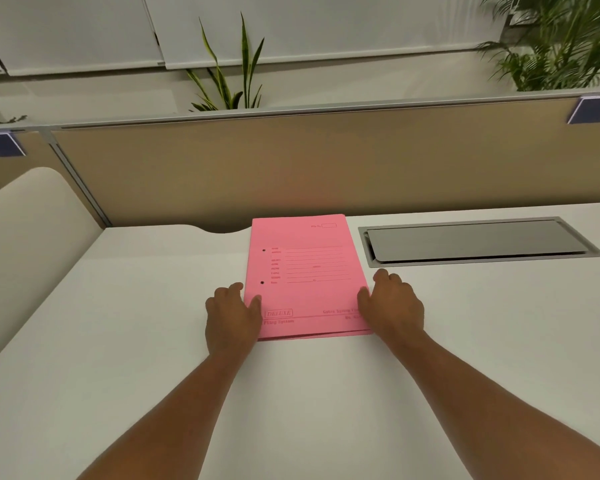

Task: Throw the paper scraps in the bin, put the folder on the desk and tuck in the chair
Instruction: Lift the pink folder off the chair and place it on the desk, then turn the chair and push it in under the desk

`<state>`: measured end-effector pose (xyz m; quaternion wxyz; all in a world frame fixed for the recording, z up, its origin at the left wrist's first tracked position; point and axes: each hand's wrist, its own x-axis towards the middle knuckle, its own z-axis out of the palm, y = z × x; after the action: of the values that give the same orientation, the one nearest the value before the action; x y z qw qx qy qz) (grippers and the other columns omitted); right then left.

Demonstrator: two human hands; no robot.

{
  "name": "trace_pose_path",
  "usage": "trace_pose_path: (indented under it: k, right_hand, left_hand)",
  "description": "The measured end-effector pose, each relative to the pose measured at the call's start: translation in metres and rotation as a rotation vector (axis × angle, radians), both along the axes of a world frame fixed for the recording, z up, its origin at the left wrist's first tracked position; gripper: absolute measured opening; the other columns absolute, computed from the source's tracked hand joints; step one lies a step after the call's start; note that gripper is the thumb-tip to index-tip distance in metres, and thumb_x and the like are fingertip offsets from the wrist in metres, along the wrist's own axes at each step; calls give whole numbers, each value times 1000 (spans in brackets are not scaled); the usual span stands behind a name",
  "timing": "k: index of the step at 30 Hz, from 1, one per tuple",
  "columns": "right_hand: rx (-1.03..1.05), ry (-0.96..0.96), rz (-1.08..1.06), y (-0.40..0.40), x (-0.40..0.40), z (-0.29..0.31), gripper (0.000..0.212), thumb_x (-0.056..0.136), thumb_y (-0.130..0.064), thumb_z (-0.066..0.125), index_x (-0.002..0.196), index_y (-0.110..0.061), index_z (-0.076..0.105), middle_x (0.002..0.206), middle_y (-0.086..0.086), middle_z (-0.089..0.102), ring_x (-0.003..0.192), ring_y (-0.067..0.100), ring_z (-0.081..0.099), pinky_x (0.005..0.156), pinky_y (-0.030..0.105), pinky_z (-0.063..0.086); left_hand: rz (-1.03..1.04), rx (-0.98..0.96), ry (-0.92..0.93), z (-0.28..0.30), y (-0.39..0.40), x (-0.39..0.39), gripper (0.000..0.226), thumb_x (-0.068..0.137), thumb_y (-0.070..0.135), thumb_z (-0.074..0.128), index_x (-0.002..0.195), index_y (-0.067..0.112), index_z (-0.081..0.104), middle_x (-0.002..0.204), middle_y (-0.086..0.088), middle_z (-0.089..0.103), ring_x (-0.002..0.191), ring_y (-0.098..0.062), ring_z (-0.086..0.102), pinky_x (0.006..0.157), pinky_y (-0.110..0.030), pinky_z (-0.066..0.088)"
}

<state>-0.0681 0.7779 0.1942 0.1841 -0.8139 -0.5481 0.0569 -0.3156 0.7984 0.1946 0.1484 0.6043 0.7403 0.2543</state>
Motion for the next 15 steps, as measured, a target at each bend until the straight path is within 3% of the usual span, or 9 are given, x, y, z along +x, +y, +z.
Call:
trace_pose_path:
  k: [6, 15]
  right_hand:
    - [27, -56, 121, -46, -14, 23, 35, 93, -37, 42, 116, -15, 54, 106, 6, 61, 96, 26, 59, 80, 39, 48]
    - [31, -7, 192, -157, -31, 58, 36, 91, -40, 46, 117, -18, 57, 109, 4, 62, 98, 25, 59, 83, 39, 48]
  left_hand:
    - [-157, 47, 88, 24, -54, 7, 42, 94, 34, 54, 132, 17, 53, 125, -7, 56, 120, -25, 44, 80, -40, 49]
    - [-266, 129, 37, 66, -166, -1, 29, 93, 27, 53, 118, 17, 63, 114, 0, 64, 110, -23, 50, 79, -37, 48]
